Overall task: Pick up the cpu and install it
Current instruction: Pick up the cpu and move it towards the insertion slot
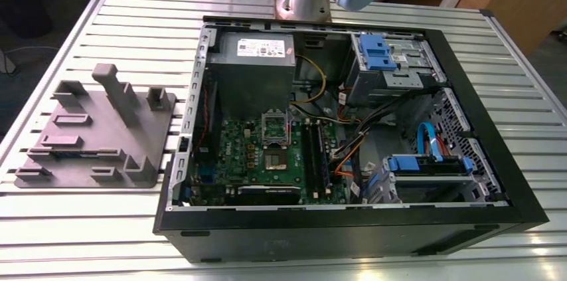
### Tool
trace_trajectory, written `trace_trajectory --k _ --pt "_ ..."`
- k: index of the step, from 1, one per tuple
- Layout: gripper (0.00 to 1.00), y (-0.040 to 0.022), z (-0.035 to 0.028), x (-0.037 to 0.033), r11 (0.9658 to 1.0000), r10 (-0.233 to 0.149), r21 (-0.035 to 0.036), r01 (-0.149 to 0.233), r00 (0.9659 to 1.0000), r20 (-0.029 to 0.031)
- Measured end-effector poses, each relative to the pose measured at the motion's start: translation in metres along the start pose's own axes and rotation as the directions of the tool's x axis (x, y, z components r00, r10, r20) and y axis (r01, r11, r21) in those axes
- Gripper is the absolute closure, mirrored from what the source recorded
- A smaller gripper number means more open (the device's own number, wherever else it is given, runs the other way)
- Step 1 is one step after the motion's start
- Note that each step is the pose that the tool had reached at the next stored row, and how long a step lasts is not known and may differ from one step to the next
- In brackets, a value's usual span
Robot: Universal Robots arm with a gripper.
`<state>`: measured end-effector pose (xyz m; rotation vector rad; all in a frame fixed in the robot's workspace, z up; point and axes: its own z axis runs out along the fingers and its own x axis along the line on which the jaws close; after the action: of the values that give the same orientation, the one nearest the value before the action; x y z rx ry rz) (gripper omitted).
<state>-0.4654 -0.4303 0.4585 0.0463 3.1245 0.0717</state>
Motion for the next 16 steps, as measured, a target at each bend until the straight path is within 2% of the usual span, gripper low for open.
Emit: trace_trajectory --k 7,16 --pt "0.53 0.0001 -0.0028 -0.0001 1.0 0.0 0.0 0.0 1.0 0.0" --pt "0.53 0.0001 -0.0031 -0.0001 1.0 0.0 0.0 0.0 1.0 0.0"
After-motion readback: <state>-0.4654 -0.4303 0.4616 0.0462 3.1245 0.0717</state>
